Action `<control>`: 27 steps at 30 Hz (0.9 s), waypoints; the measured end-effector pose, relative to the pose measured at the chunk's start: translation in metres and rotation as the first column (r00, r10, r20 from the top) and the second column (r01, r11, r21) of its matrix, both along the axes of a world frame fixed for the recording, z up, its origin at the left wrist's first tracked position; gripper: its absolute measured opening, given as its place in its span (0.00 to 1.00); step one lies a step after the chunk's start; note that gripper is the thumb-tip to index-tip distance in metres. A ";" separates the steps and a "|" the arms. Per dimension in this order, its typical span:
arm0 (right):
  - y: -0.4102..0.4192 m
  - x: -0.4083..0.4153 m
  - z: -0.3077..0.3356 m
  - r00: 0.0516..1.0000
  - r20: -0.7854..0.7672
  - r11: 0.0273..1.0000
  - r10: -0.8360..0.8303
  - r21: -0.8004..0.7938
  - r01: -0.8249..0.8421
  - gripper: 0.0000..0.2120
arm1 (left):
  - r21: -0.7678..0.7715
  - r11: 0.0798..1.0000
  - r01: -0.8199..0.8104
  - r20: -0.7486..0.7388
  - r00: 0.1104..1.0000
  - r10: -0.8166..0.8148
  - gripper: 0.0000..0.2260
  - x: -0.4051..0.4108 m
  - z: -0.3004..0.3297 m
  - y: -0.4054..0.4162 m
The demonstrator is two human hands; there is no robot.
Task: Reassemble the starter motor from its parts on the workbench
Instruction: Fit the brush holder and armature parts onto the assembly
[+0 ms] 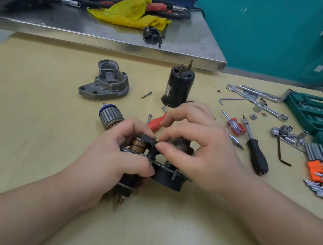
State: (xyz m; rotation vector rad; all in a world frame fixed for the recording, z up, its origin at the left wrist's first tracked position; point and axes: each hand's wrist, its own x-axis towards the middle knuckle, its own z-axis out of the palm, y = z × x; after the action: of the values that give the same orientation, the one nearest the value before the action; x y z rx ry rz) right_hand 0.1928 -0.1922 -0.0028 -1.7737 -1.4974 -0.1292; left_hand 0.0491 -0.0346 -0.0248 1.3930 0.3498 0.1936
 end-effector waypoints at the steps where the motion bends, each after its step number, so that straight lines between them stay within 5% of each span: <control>1: 0.000 0.001 0.000 1.000 -0.002 1.000 0.008 0.003 -0.008 0.01 | -0.002 1.000 -0.005 0.000 1.000 0.005 0.22 0.000 0.000 0.000; 13: -0.001 0.002 0.000 0.998 0.002 0.996 0.061 -0.067 -0.061 0.02 | 0.028 1.000 -0.007 0.008 1.000 0.007 0.23 -0.001 0.001 -0.002; 18: -0.001 0.000 0.013 0.986 -0.169 0.975 -0.003 -0.220 -0.034 0.02 | 0.048 0.998 -0.031 -0.005 0.999 0.031 0.24 0.000 0.002 -0.004; 23: 0.000 0.004 0.036 0.982 -0.185 0.890 -0.040 -0.453 -0.049 0.02 | 0.100 0.995 -0.022 0.006 1.000 0.021 0.23 0.000 0.002 -0.008; 27: 0.000 0.002 0.042 0.982 -0.180 0.868 -0.054 -0.495 -0.043 0.03 | 0.113 0.993 -0.036 0.021 0.999 0.034 0.21 -0.001 0.002 -0.010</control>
State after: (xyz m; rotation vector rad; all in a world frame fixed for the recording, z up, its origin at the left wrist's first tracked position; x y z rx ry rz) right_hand 0.1948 -0.1926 0.0394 -2.1204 -1.4707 0.4548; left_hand 0.0485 -0.0442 -0.0225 1.4968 0.3519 0.2594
